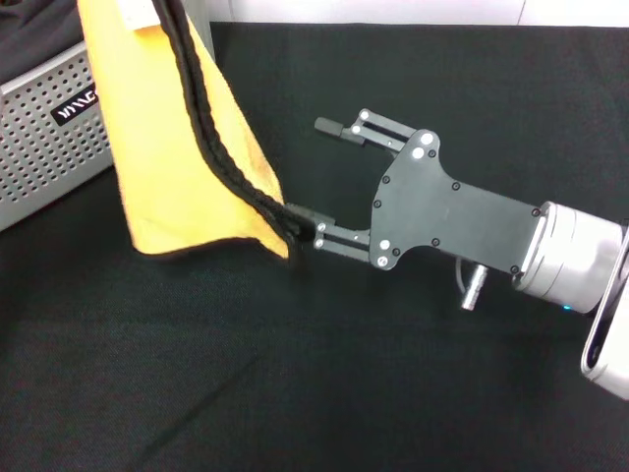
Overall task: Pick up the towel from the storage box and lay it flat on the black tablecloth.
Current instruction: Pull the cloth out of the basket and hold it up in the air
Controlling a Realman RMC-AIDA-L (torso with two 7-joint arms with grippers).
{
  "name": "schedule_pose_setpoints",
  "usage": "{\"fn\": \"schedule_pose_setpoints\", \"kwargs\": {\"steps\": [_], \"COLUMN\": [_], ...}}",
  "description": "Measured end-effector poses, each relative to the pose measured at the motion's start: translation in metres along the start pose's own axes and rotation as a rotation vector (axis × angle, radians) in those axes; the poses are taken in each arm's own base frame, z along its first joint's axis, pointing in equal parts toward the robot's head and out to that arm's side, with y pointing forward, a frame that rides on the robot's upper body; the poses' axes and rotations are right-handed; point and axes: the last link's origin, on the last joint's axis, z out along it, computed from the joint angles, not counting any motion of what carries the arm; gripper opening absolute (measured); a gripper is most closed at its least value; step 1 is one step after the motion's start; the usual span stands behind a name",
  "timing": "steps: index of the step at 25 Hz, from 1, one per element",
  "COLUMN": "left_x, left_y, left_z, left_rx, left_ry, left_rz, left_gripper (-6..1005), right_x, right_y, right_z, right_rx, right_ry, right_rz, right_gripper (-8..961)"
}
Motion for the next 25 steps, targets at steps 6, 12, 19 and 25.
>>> {"fn": "schedule_pose_setpoints", "kwargs": {"steps": [6,12,19,25], "left_x": [0.0,0.001,0.001,-0.001], "left_y": [-0.002,-0.002,-0.003,-0.004], "left_z": [-0.004,-0.004,-0.001,0.0], "left_rx": [0.016,0.017,0.009,0.01], "left_ry": [0.016,0.018,0.019,0.02], "left_rz": [-0.01,-0.007,-0.007,-0.014], "left_gripper": [40,41,42,42], "right_x": [-0.003,-0.003,-0.001,-0.001], "right_y": [0.005,0.011,0.021,0.022], "right_z": [-0.001,-0.013,-0.014,-0.007], "right_rx": [-0.008,0.012,-0.01,-0.037], "right_ry": [-0.019,-0.017,-0.01,-0.021], "right_rz": [0.006,0.014,0.033,0.031], "right_gripper": [683,683,682,683]}}
